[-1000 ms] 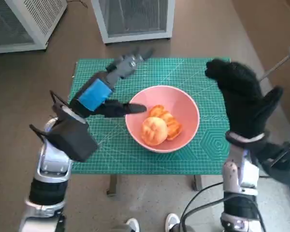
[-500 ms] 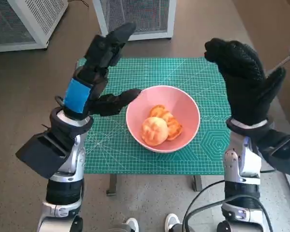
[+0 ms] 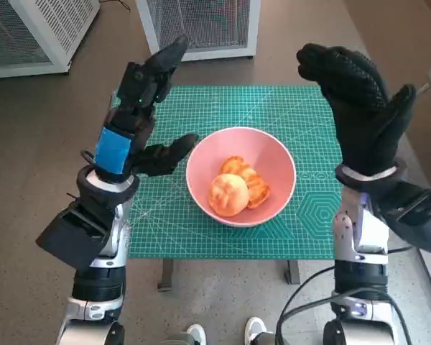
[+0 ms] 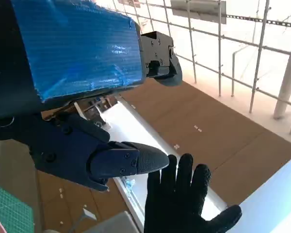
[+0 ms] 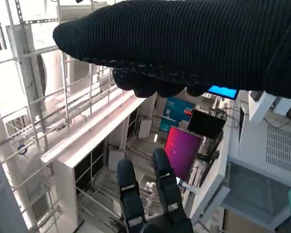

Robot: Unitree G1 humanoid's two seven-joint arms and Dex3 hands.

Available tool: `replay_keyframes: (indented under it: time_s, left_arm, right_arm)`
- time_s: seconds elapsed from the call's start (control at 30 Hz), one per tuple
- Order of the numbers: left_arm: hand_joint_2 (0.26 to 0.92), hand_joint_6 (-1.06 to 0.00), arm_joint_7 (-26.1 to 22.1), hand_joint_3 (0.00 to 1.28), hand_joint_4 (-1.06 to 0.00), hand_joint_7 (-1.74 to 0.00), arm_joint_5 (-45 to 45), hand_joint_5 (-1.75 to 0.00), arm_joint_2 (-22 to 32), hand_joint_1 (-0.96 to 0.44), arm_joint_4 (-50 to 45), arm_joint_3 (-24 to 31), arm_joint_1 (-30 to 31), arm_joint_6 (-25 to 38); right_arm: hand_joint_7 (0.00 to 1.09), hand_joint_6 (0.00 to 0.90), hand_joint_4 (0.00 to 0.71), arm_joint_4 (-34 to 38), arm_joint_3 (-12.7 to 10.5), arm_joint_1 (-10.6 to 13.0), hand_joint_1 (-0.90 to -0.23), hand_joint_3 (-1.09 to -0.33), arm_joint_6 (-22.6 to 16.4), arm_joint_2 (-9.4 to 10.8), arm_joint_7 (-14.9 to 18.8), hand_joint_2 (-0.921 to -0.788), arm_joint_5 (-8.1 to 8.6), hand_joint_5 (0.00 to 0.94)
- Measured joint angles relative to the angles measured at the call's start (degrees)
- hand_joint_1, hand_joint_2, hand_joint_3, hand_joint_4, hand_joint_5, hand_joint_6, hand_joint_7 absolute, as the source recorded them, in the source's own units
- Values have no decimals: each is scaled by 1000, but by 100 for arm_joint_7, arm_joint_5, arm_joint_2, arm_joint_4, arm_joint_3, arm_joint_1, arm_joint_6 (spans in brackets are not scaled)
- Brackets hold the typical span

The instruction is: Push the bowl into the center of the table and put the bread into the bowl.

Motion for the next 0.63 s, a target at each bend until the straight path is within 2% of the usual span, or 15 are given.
replay_keyframes:
  time_s: [0.63]
  left_arm:
    - [921,1,-232,459,-159,-579,-321,-55,18,-634,107,67,1,-91]
  right_arm:
    - [630,146,374,-5,53,-13,-441,-467,29,-42,-11,-921,-4,0]
